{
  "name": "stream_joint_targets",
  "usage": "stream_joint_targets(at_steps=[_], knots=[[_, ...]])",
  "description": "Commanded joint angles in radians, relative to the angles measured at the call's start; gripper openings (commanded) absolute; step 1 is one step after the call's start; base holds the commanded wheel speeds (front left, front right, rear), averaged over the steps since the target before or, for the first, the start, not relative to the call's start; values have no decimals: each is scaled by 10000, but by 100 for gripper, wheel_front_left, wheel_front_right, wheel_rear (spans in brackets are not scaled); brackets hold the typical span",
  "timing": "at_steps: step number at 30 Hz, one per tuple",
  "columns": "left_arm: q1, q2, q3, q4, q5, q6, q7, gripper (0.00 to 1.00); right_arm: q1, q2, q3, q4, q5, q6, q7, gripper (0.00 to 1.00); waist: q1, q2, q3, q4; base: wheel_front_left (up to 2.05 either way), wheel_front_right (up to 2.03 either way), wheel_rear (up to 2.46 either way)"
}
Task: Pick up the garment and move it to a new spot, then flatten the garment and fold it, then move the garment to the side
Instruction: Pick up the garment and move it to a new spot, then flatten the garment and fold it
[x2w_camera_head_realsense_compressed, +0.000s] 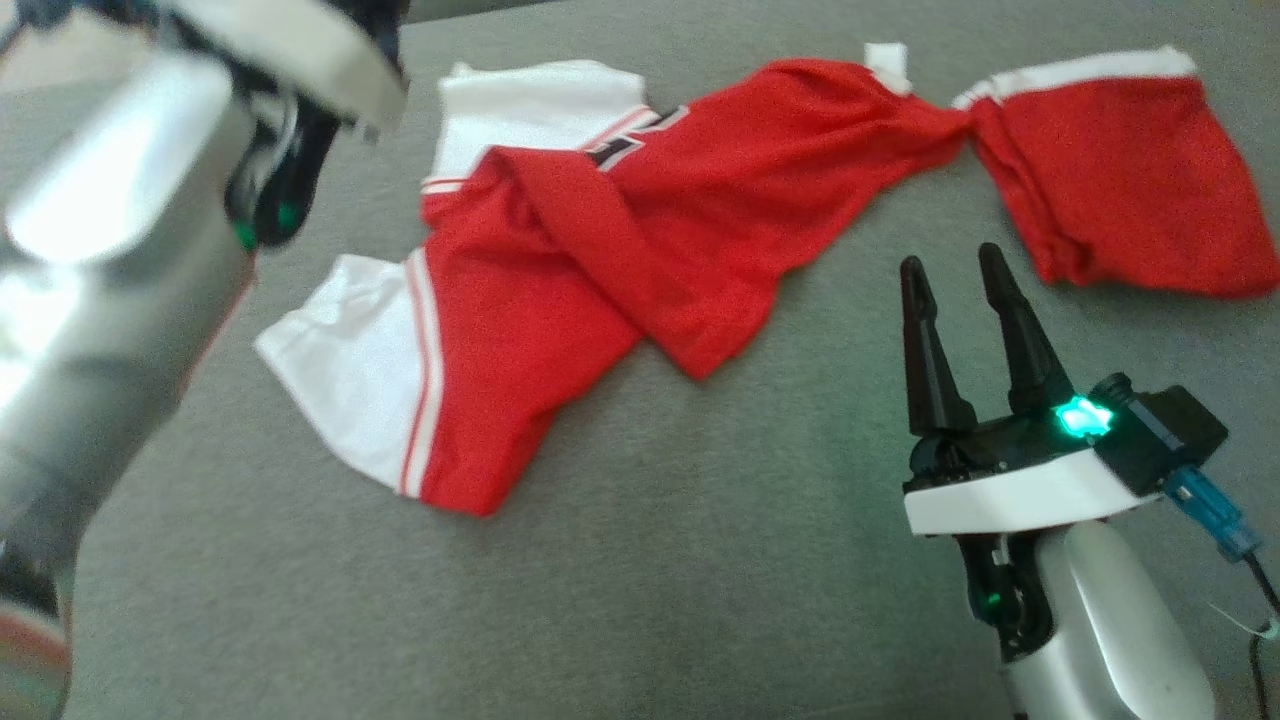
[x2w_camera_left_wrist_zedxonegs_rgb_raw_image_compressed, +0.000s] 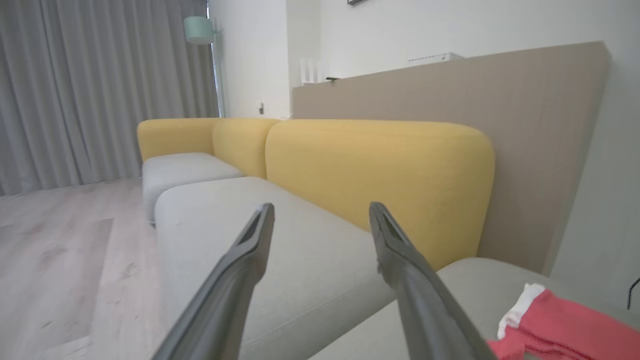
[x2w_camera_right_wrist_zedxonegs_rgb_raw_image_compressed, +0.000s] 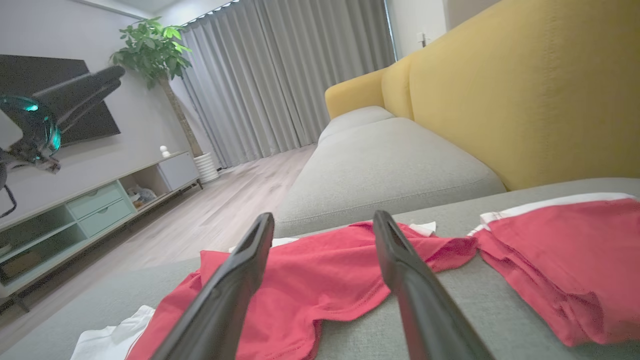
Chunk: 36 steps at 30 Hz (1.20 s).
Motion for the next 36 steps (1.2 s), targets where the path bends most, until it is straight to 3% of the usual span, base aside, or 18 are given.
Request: stream_joint_targets(at_steps=[1, 10, 15, 20, 27, 36], knots=[[99, 523, 543, -357, 271, 173, -106, 100, -10, -12, 80, -260, -187, -7, -107, 100, 0, 0, -449, 672, 0, 0, 0], [3851, 1143, 2624, -2437, 1516, 1304, -116, 100, 587, -12, -512, -62, -753, -7, -107, 100, 0, 0, -1174, 1776, 0, 0, 0], [6488, 1103, 3991, -3674, 2062, 1877, -117, 100, 924, -12, -554, 78, -787, -7, -107, 100, 0, 0, -1464, 2101, 0, 0, 0], [8684, 637, 5313, -4387, 2589, 2208, -117, 100, 1266, -12, -607, 236, -775, -7, -107, 100, 0, 0, -1607, 2278, 0, 0, 0], [10300, -219, 6500, -4695, 3636, 1996, -117, 100, 1490, -12, -571, 383, -719, -7, -107, 100, 0, 0, -1709, 2330, 0, 0, 0], [10235, -866, 7114, -4468, 4621, 1263, -118, 100, 972, -12, -343, 966, -1412, -7, 258, 100, 0, 0, -1365, 2556, 0, 0, 0]])
